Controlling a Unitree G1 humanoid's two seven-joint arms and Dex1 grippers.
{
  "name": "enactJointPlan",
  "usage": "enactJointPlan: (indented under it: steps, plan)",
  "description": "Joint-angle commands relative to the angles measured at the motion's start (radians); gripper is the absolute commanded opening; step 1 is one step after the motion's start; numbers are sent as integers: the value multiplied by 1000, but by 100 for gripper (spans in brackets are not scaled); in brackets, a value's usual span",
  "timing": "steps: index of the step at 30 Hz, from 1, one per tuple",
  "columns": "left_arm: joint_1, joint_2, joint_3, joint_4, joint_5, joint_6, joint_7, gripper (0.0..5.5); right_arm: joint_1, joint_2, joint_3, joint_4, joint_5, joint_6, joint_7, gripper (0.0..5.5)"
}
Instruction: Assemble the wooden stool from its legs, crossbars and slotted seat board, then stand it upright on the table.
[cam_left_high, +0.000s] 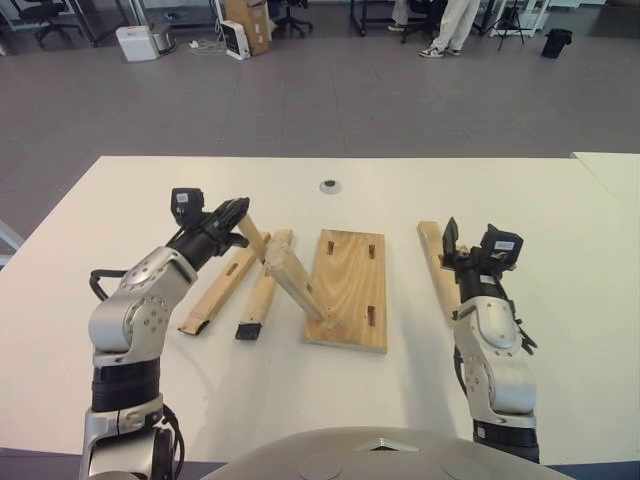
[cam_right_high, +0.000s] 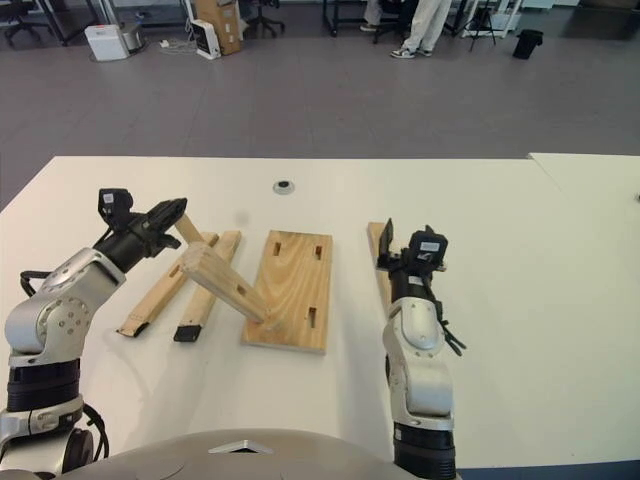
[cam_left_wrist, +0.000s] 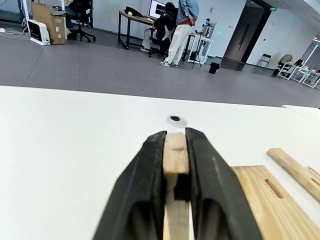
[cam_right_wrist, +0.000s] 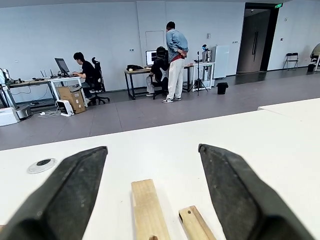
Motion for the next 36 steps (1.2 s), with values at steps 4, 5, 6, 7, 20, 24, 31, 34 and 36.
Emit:
enactJointPlan:
  steps: [4, 5, 6, 7, 20, 24, 31, 34, 36]
  plan:
    - [14, -47, 8, -36, 13, 23, 74, 42, -15, 15, 50, 21, -15, -20, 23, 343]
    - [10, -56, 8, -34, 9, 25, 79, 42, -23, 9, 44, 25, -11, -20, 28, 343]
    - [-2, -69, 10, -25, -2, 36, 90, 42, -30, 8, 35, 30, -3, -24, 30, 343]
    - [-14, -77, 8, -17, -5, 38, 94, 42, -34, 13, 26, 25, 12, -29, 33, 343]
    - [14, -108, 21, 13, 59, 20, 153, 42, -58, 1, 53, 24, 29, -27, 117, 343]
    - [-6, -135, -6, 25, 80, -7, 153, 42, -57, 5, 75, 31, 25, -27, 128, 343]
    - [-21, -146, -117, 68, 200, -81, 133, 42, -87, -2, 73, 45, 39, -16, 145, 343]
    - [52, -105, -154, 76, 295, -151, 116, 42, -78, 0, 82, 43, 39, -14, 151, 343]
    - [113, -108, -155, 63, 316, -218, 96, 42, -80, 1, 87, 46, 38, -11, 154, 343]
